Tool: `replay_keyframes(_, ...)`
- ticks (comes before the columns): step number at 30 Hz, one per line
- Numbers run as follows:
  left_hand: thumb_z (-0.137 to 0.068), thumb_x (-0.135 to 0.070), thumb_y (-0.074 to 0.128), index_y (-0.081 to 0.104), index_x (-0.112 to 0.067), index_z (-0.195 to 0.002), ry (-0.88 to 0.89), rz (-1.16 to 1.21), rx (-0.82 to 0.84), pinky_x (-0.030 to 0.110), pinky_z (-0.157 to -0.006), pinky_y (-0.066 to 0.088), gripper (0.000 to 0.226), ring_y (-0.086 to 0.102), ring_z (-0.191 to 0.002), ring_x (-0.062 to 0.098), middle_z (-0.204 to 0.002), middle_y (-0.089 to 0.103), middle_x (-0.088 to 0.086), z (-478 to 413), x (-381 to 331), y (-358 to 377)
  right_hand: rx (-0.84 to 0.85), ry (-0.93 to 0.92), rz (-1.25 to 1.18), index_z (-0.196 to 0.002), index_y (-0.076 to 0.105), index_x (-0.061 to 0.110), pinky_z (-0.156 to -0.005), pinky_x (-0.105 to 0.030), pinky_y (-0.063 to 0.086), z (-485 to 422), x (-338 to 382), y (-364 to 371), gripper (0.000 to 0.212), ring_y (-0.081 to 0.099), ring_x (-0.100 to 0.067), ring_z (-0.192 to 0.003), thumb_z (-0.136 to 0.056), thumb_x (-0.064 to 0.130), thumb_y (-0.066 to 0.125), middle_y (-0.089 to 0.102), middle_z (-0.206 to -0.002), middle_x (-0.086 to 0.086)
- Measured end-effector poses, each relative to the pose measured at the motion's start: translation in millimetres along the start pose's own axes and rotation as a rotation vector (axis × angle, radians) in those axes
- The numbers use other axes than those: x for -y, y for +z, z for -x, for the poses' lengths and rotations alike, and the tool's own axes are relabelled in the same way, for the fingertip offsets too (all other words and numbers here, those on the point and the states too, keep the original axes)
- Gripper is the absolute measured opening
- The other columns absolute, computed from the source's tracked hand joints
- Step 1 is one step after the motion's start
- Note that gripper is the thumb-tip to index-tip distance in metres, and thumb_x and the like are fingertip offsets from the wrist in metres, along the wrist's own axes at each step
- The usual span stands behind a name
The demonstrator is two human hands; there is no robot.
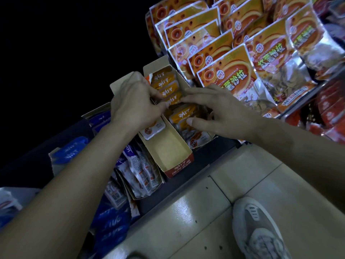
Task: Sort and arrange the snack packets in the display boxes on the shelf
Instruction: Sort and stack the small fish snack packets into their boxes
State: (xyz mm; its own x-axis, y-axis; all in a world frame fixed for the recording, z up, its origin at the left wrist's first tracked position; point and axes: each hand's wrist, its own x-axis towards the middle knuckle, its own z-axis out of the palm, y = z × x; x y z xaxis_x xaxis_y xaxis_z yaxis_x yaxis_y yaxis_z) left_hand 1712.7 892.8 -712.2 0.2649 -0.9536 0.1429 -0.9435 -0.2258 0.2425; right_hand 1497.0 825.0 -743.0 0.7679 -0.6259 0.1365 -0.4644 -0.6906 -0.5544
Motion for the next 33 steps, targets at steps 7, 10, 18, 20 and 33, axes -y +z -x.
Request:
replay_keyframes(7,-0.093,-0.037,0.071,0.076,-0.02,-0.096,-0.043,0.057,-0.131,0.033,-0.068,0.045,0.018,0.052,-0.1,0.011,-0.115,0.053,-0.003,1,-6,11,-0.033,-0.017,0.033,-0.142,0.051,0.031,-0.105,-0.052,0.035,9,0,4,0.064,0.04,-0.017,-0.127,-0.086,0.062,0.048,0.044,-0.151,0.003)
replay_keyframes(10,-0.095,-0.034,0.068,0.078,-0.017,-0.098,-0.013,0.129,-0.31,0.027,-0.066,0.04,0.02,0.047,-0.091,0.007,-0.108,0.056,0.002,11,-2,14,-0.06,-0.034,0.078,-0.143,0.05,0.031,-0.104,-0.051,0.035,10,-3,7,0.063,0.039,-0.022,-0.127,-0.087,0.061,0.049,0.042,-0.149,0.001)
replay_keyframes(18,-0.092,-0.036,0.068,0.072,-0.021,-0.119,0.081,0.273,-0.254,0.031,-0.07,0.049,0.031,0.055,-0.089,0.01,-0.102,0.057,-0.005,11,4,13,-0.048,-0.039,0.113,-0.146,0.046,0.032,-0.104,-0.049,0.037,11,-5,9,0.065,0.037,-0.02,-0.124,-0.088,0.062,0.047,0.036,-0.155,0.005)
replay_keyframes(20,-0.088,-0.035,0.071,0.074,-0.023,-0.112,0.132,0.332,-0.21,0.033,-0.071,0.053,0.027,0.056,-0.088,0.01,-0.102,0.055,-0.009,14,6,11,-0.028,-0.023,0.098,-0.146,0.046,0.033,-0.106,-0.05,0.035,13,-4,9,0.064,0.036,-0.02,-0.128,-0.088,0.062,0.047,0.031,-0.158,0.006)
replay_keyframes(33,-0.087,-0.043,0.077,0.076,-0.028,-0.11,0.045,0.059,-0.06,0.037,-0.077,0.055,0.028,0.064,-0.105,0.016,-0.116,0.07,-0.005,5,-4,3,0.0,-0.014,-0.026,-0.139,0.053,0.024,-0.098,-0.045,0.045,16,-2,9,0.054,0.049,-0.02,-0.12,-0.092,0.05,0.055,0.053,-0.136,0.004)
